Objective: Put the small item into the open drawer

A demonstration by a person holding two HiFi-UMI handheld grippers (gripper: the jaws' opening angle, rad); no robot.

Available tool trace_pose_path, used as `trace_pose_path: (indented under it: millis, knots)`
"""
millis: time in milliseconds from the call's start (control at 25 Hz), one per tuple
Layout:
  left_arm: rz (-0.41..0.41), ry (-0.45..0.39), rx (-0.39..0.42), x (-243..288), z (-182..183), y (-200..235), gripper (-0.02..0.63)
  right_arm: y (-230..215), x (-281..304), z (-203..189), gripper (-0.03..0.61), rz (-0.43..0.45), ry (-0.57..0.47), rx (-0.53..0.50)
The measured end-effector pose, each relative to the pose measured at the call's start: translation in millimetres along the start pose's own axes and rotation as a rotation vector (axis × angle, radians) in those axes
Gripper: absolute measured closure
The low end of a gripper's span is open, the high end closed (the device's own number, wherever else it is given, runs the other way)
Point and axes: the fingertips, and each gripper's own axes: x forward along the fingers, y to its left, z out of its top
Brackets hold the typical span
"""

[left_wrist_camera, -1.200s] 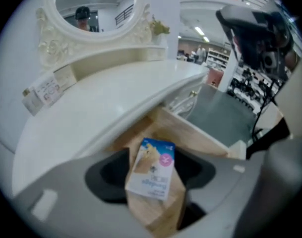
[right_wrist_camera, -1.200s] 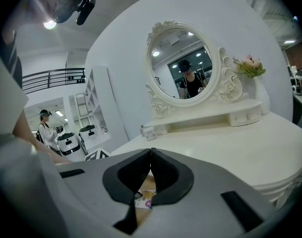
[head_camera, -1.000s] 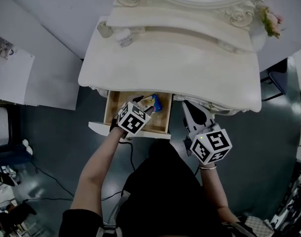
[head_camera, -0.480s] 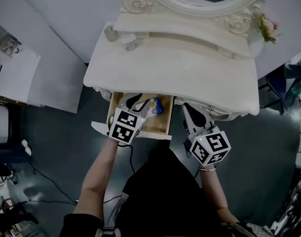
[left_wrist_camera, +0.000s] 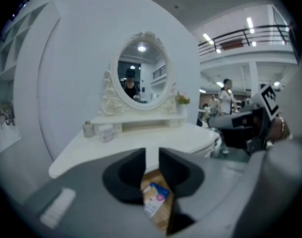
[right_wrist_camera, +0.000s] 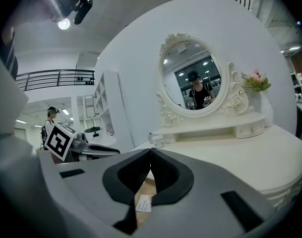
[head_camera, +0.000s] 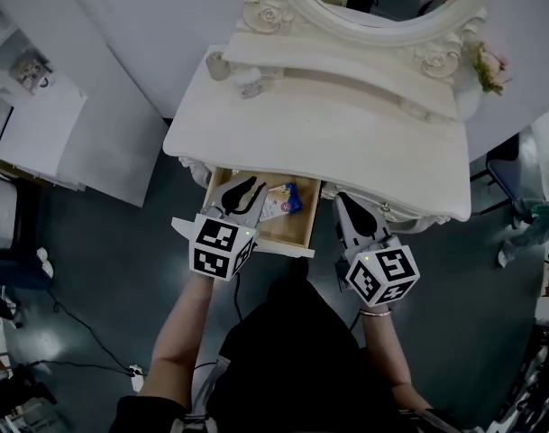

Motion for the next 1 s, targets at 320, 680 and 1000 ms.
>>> trace_pose_path:
  millis: [320,680,1000]
  knots:
    - [0.068,-0.083,-0.071,-32,8,14,0.577,11,-6,3,0.574,0.006,-0.012,-0.018]
    - [0.126,-0.174,-0.165,-59,16,19,0.607,21,-13,6,0.574,0.011,-0.035,-0.031]
    - [0.134,-0.185,-0.188,-72,12,14,0.607,27,-21,10,0.575,0.013,-0.064,-0.055]
